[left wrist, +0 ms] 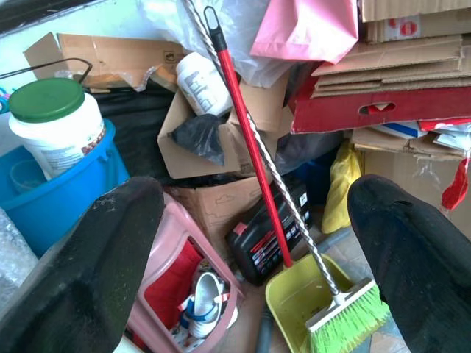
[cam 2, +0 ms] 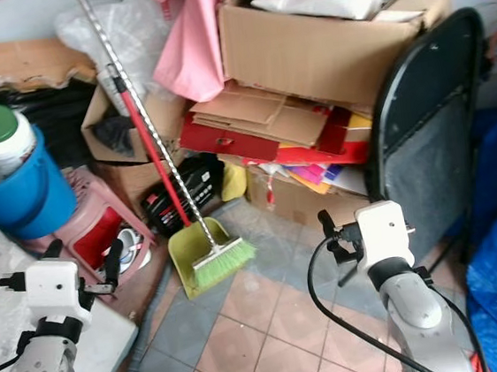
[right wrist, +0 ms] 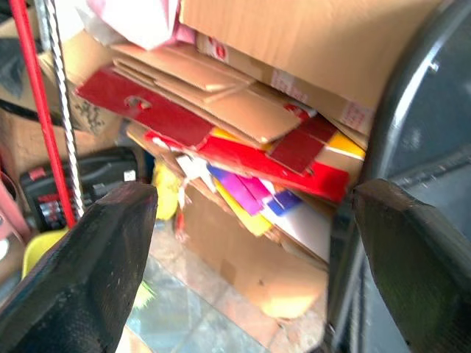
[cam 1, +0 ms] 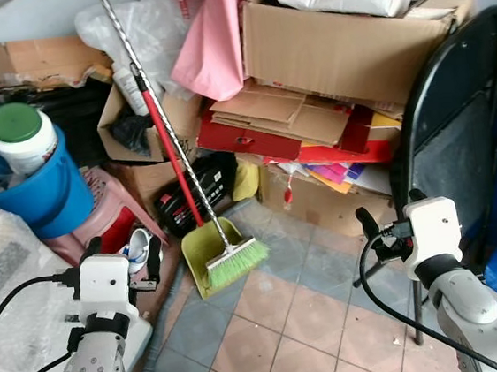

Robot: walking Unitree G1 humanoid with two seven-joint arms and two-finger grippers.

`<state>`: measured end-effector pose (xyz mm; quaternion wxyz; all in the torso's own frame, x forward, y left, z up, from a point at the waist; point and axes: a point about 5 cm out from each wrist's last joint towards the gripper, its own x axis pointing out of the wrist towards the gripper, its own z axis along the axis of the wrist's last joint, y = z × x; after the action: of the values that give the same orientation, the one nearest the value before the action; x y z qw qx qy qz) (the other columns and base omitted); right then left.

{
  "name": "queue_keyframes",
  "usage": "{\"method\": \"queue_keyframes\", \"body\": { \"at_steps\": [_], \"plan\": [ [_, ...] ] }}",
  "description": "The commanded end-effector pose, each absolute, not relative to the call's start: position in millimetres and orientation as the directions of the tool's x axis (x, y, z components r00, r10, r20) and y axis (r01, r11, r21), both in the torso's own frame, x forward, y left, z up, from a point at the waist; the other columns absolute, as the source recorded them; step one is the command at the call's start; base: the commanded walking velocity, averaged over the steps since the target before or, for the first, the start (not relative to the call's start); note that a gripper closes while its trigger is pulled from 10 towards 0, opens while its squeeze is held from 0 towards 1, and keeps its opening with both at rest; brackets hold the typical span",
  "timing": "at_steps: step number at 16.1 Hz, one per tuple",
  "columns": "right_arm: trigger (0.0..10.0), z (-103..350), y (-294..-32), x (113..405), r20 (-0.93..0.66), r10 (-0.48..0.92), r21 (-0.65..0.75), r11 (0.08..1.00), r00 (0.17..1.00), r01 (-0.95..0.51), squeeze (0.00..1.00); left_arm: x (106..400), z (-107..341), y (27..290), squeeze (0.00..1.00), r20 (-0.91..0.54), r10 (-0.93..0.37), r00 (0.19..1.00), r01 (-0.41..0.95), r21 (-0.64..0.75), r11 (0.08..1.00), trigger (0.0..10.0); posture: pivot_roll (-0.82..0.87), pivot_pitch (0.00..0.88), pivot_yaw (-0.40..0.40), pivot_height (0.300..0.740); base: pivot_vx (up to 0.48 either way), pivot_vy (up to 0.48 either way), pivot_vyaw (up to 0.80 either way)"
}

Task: Clothes washing

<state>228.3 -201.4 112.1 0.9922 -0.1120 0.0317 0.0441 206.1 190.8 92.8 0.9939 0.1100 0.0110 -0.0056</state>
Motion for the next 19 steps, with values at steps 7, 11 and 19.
{"method": "queue_keyframes", "body": {
  "at_steps": [7, 11, 19],
  "plan": [
    [10.0, 116, -198, 241, -0.031, 0.075, -0.198, 0.977, 0.997, -0.08, 0.0, 218, 94, 209, 0.0, -0.007, 0.092, 0.996, -0.086, 0.278, 0.957, 10.0, -0.05, 0.036, 0.08, 0.74, 0.0, 0.0, 0.79],
    [10.0, 121, -189, 247, -0.002, 0.074, -0.172, 0.982, 0.997, -0.074, 0.0, 213, 85, 202, 0.0, -0.056, 0.111, 0.992, -0.099, 0.187, 0.977, 10.0, -0.05, 0.031, 0.077, 0.74, 0.0, 0.0, 0.79],
    [10.0, 121, -177, 251, 0.01, 0.087, -0.165, 0.983, 0.996, -0.084, 0.85, 219, 82, 201, 0.0, -0.086, 0.122, 0.989, -0.104, 0.19, 0.976, 10.0, -0.06, 0.027, 0.076, 0.74, 0.0, 0.0, 0.79]
  ]
}}
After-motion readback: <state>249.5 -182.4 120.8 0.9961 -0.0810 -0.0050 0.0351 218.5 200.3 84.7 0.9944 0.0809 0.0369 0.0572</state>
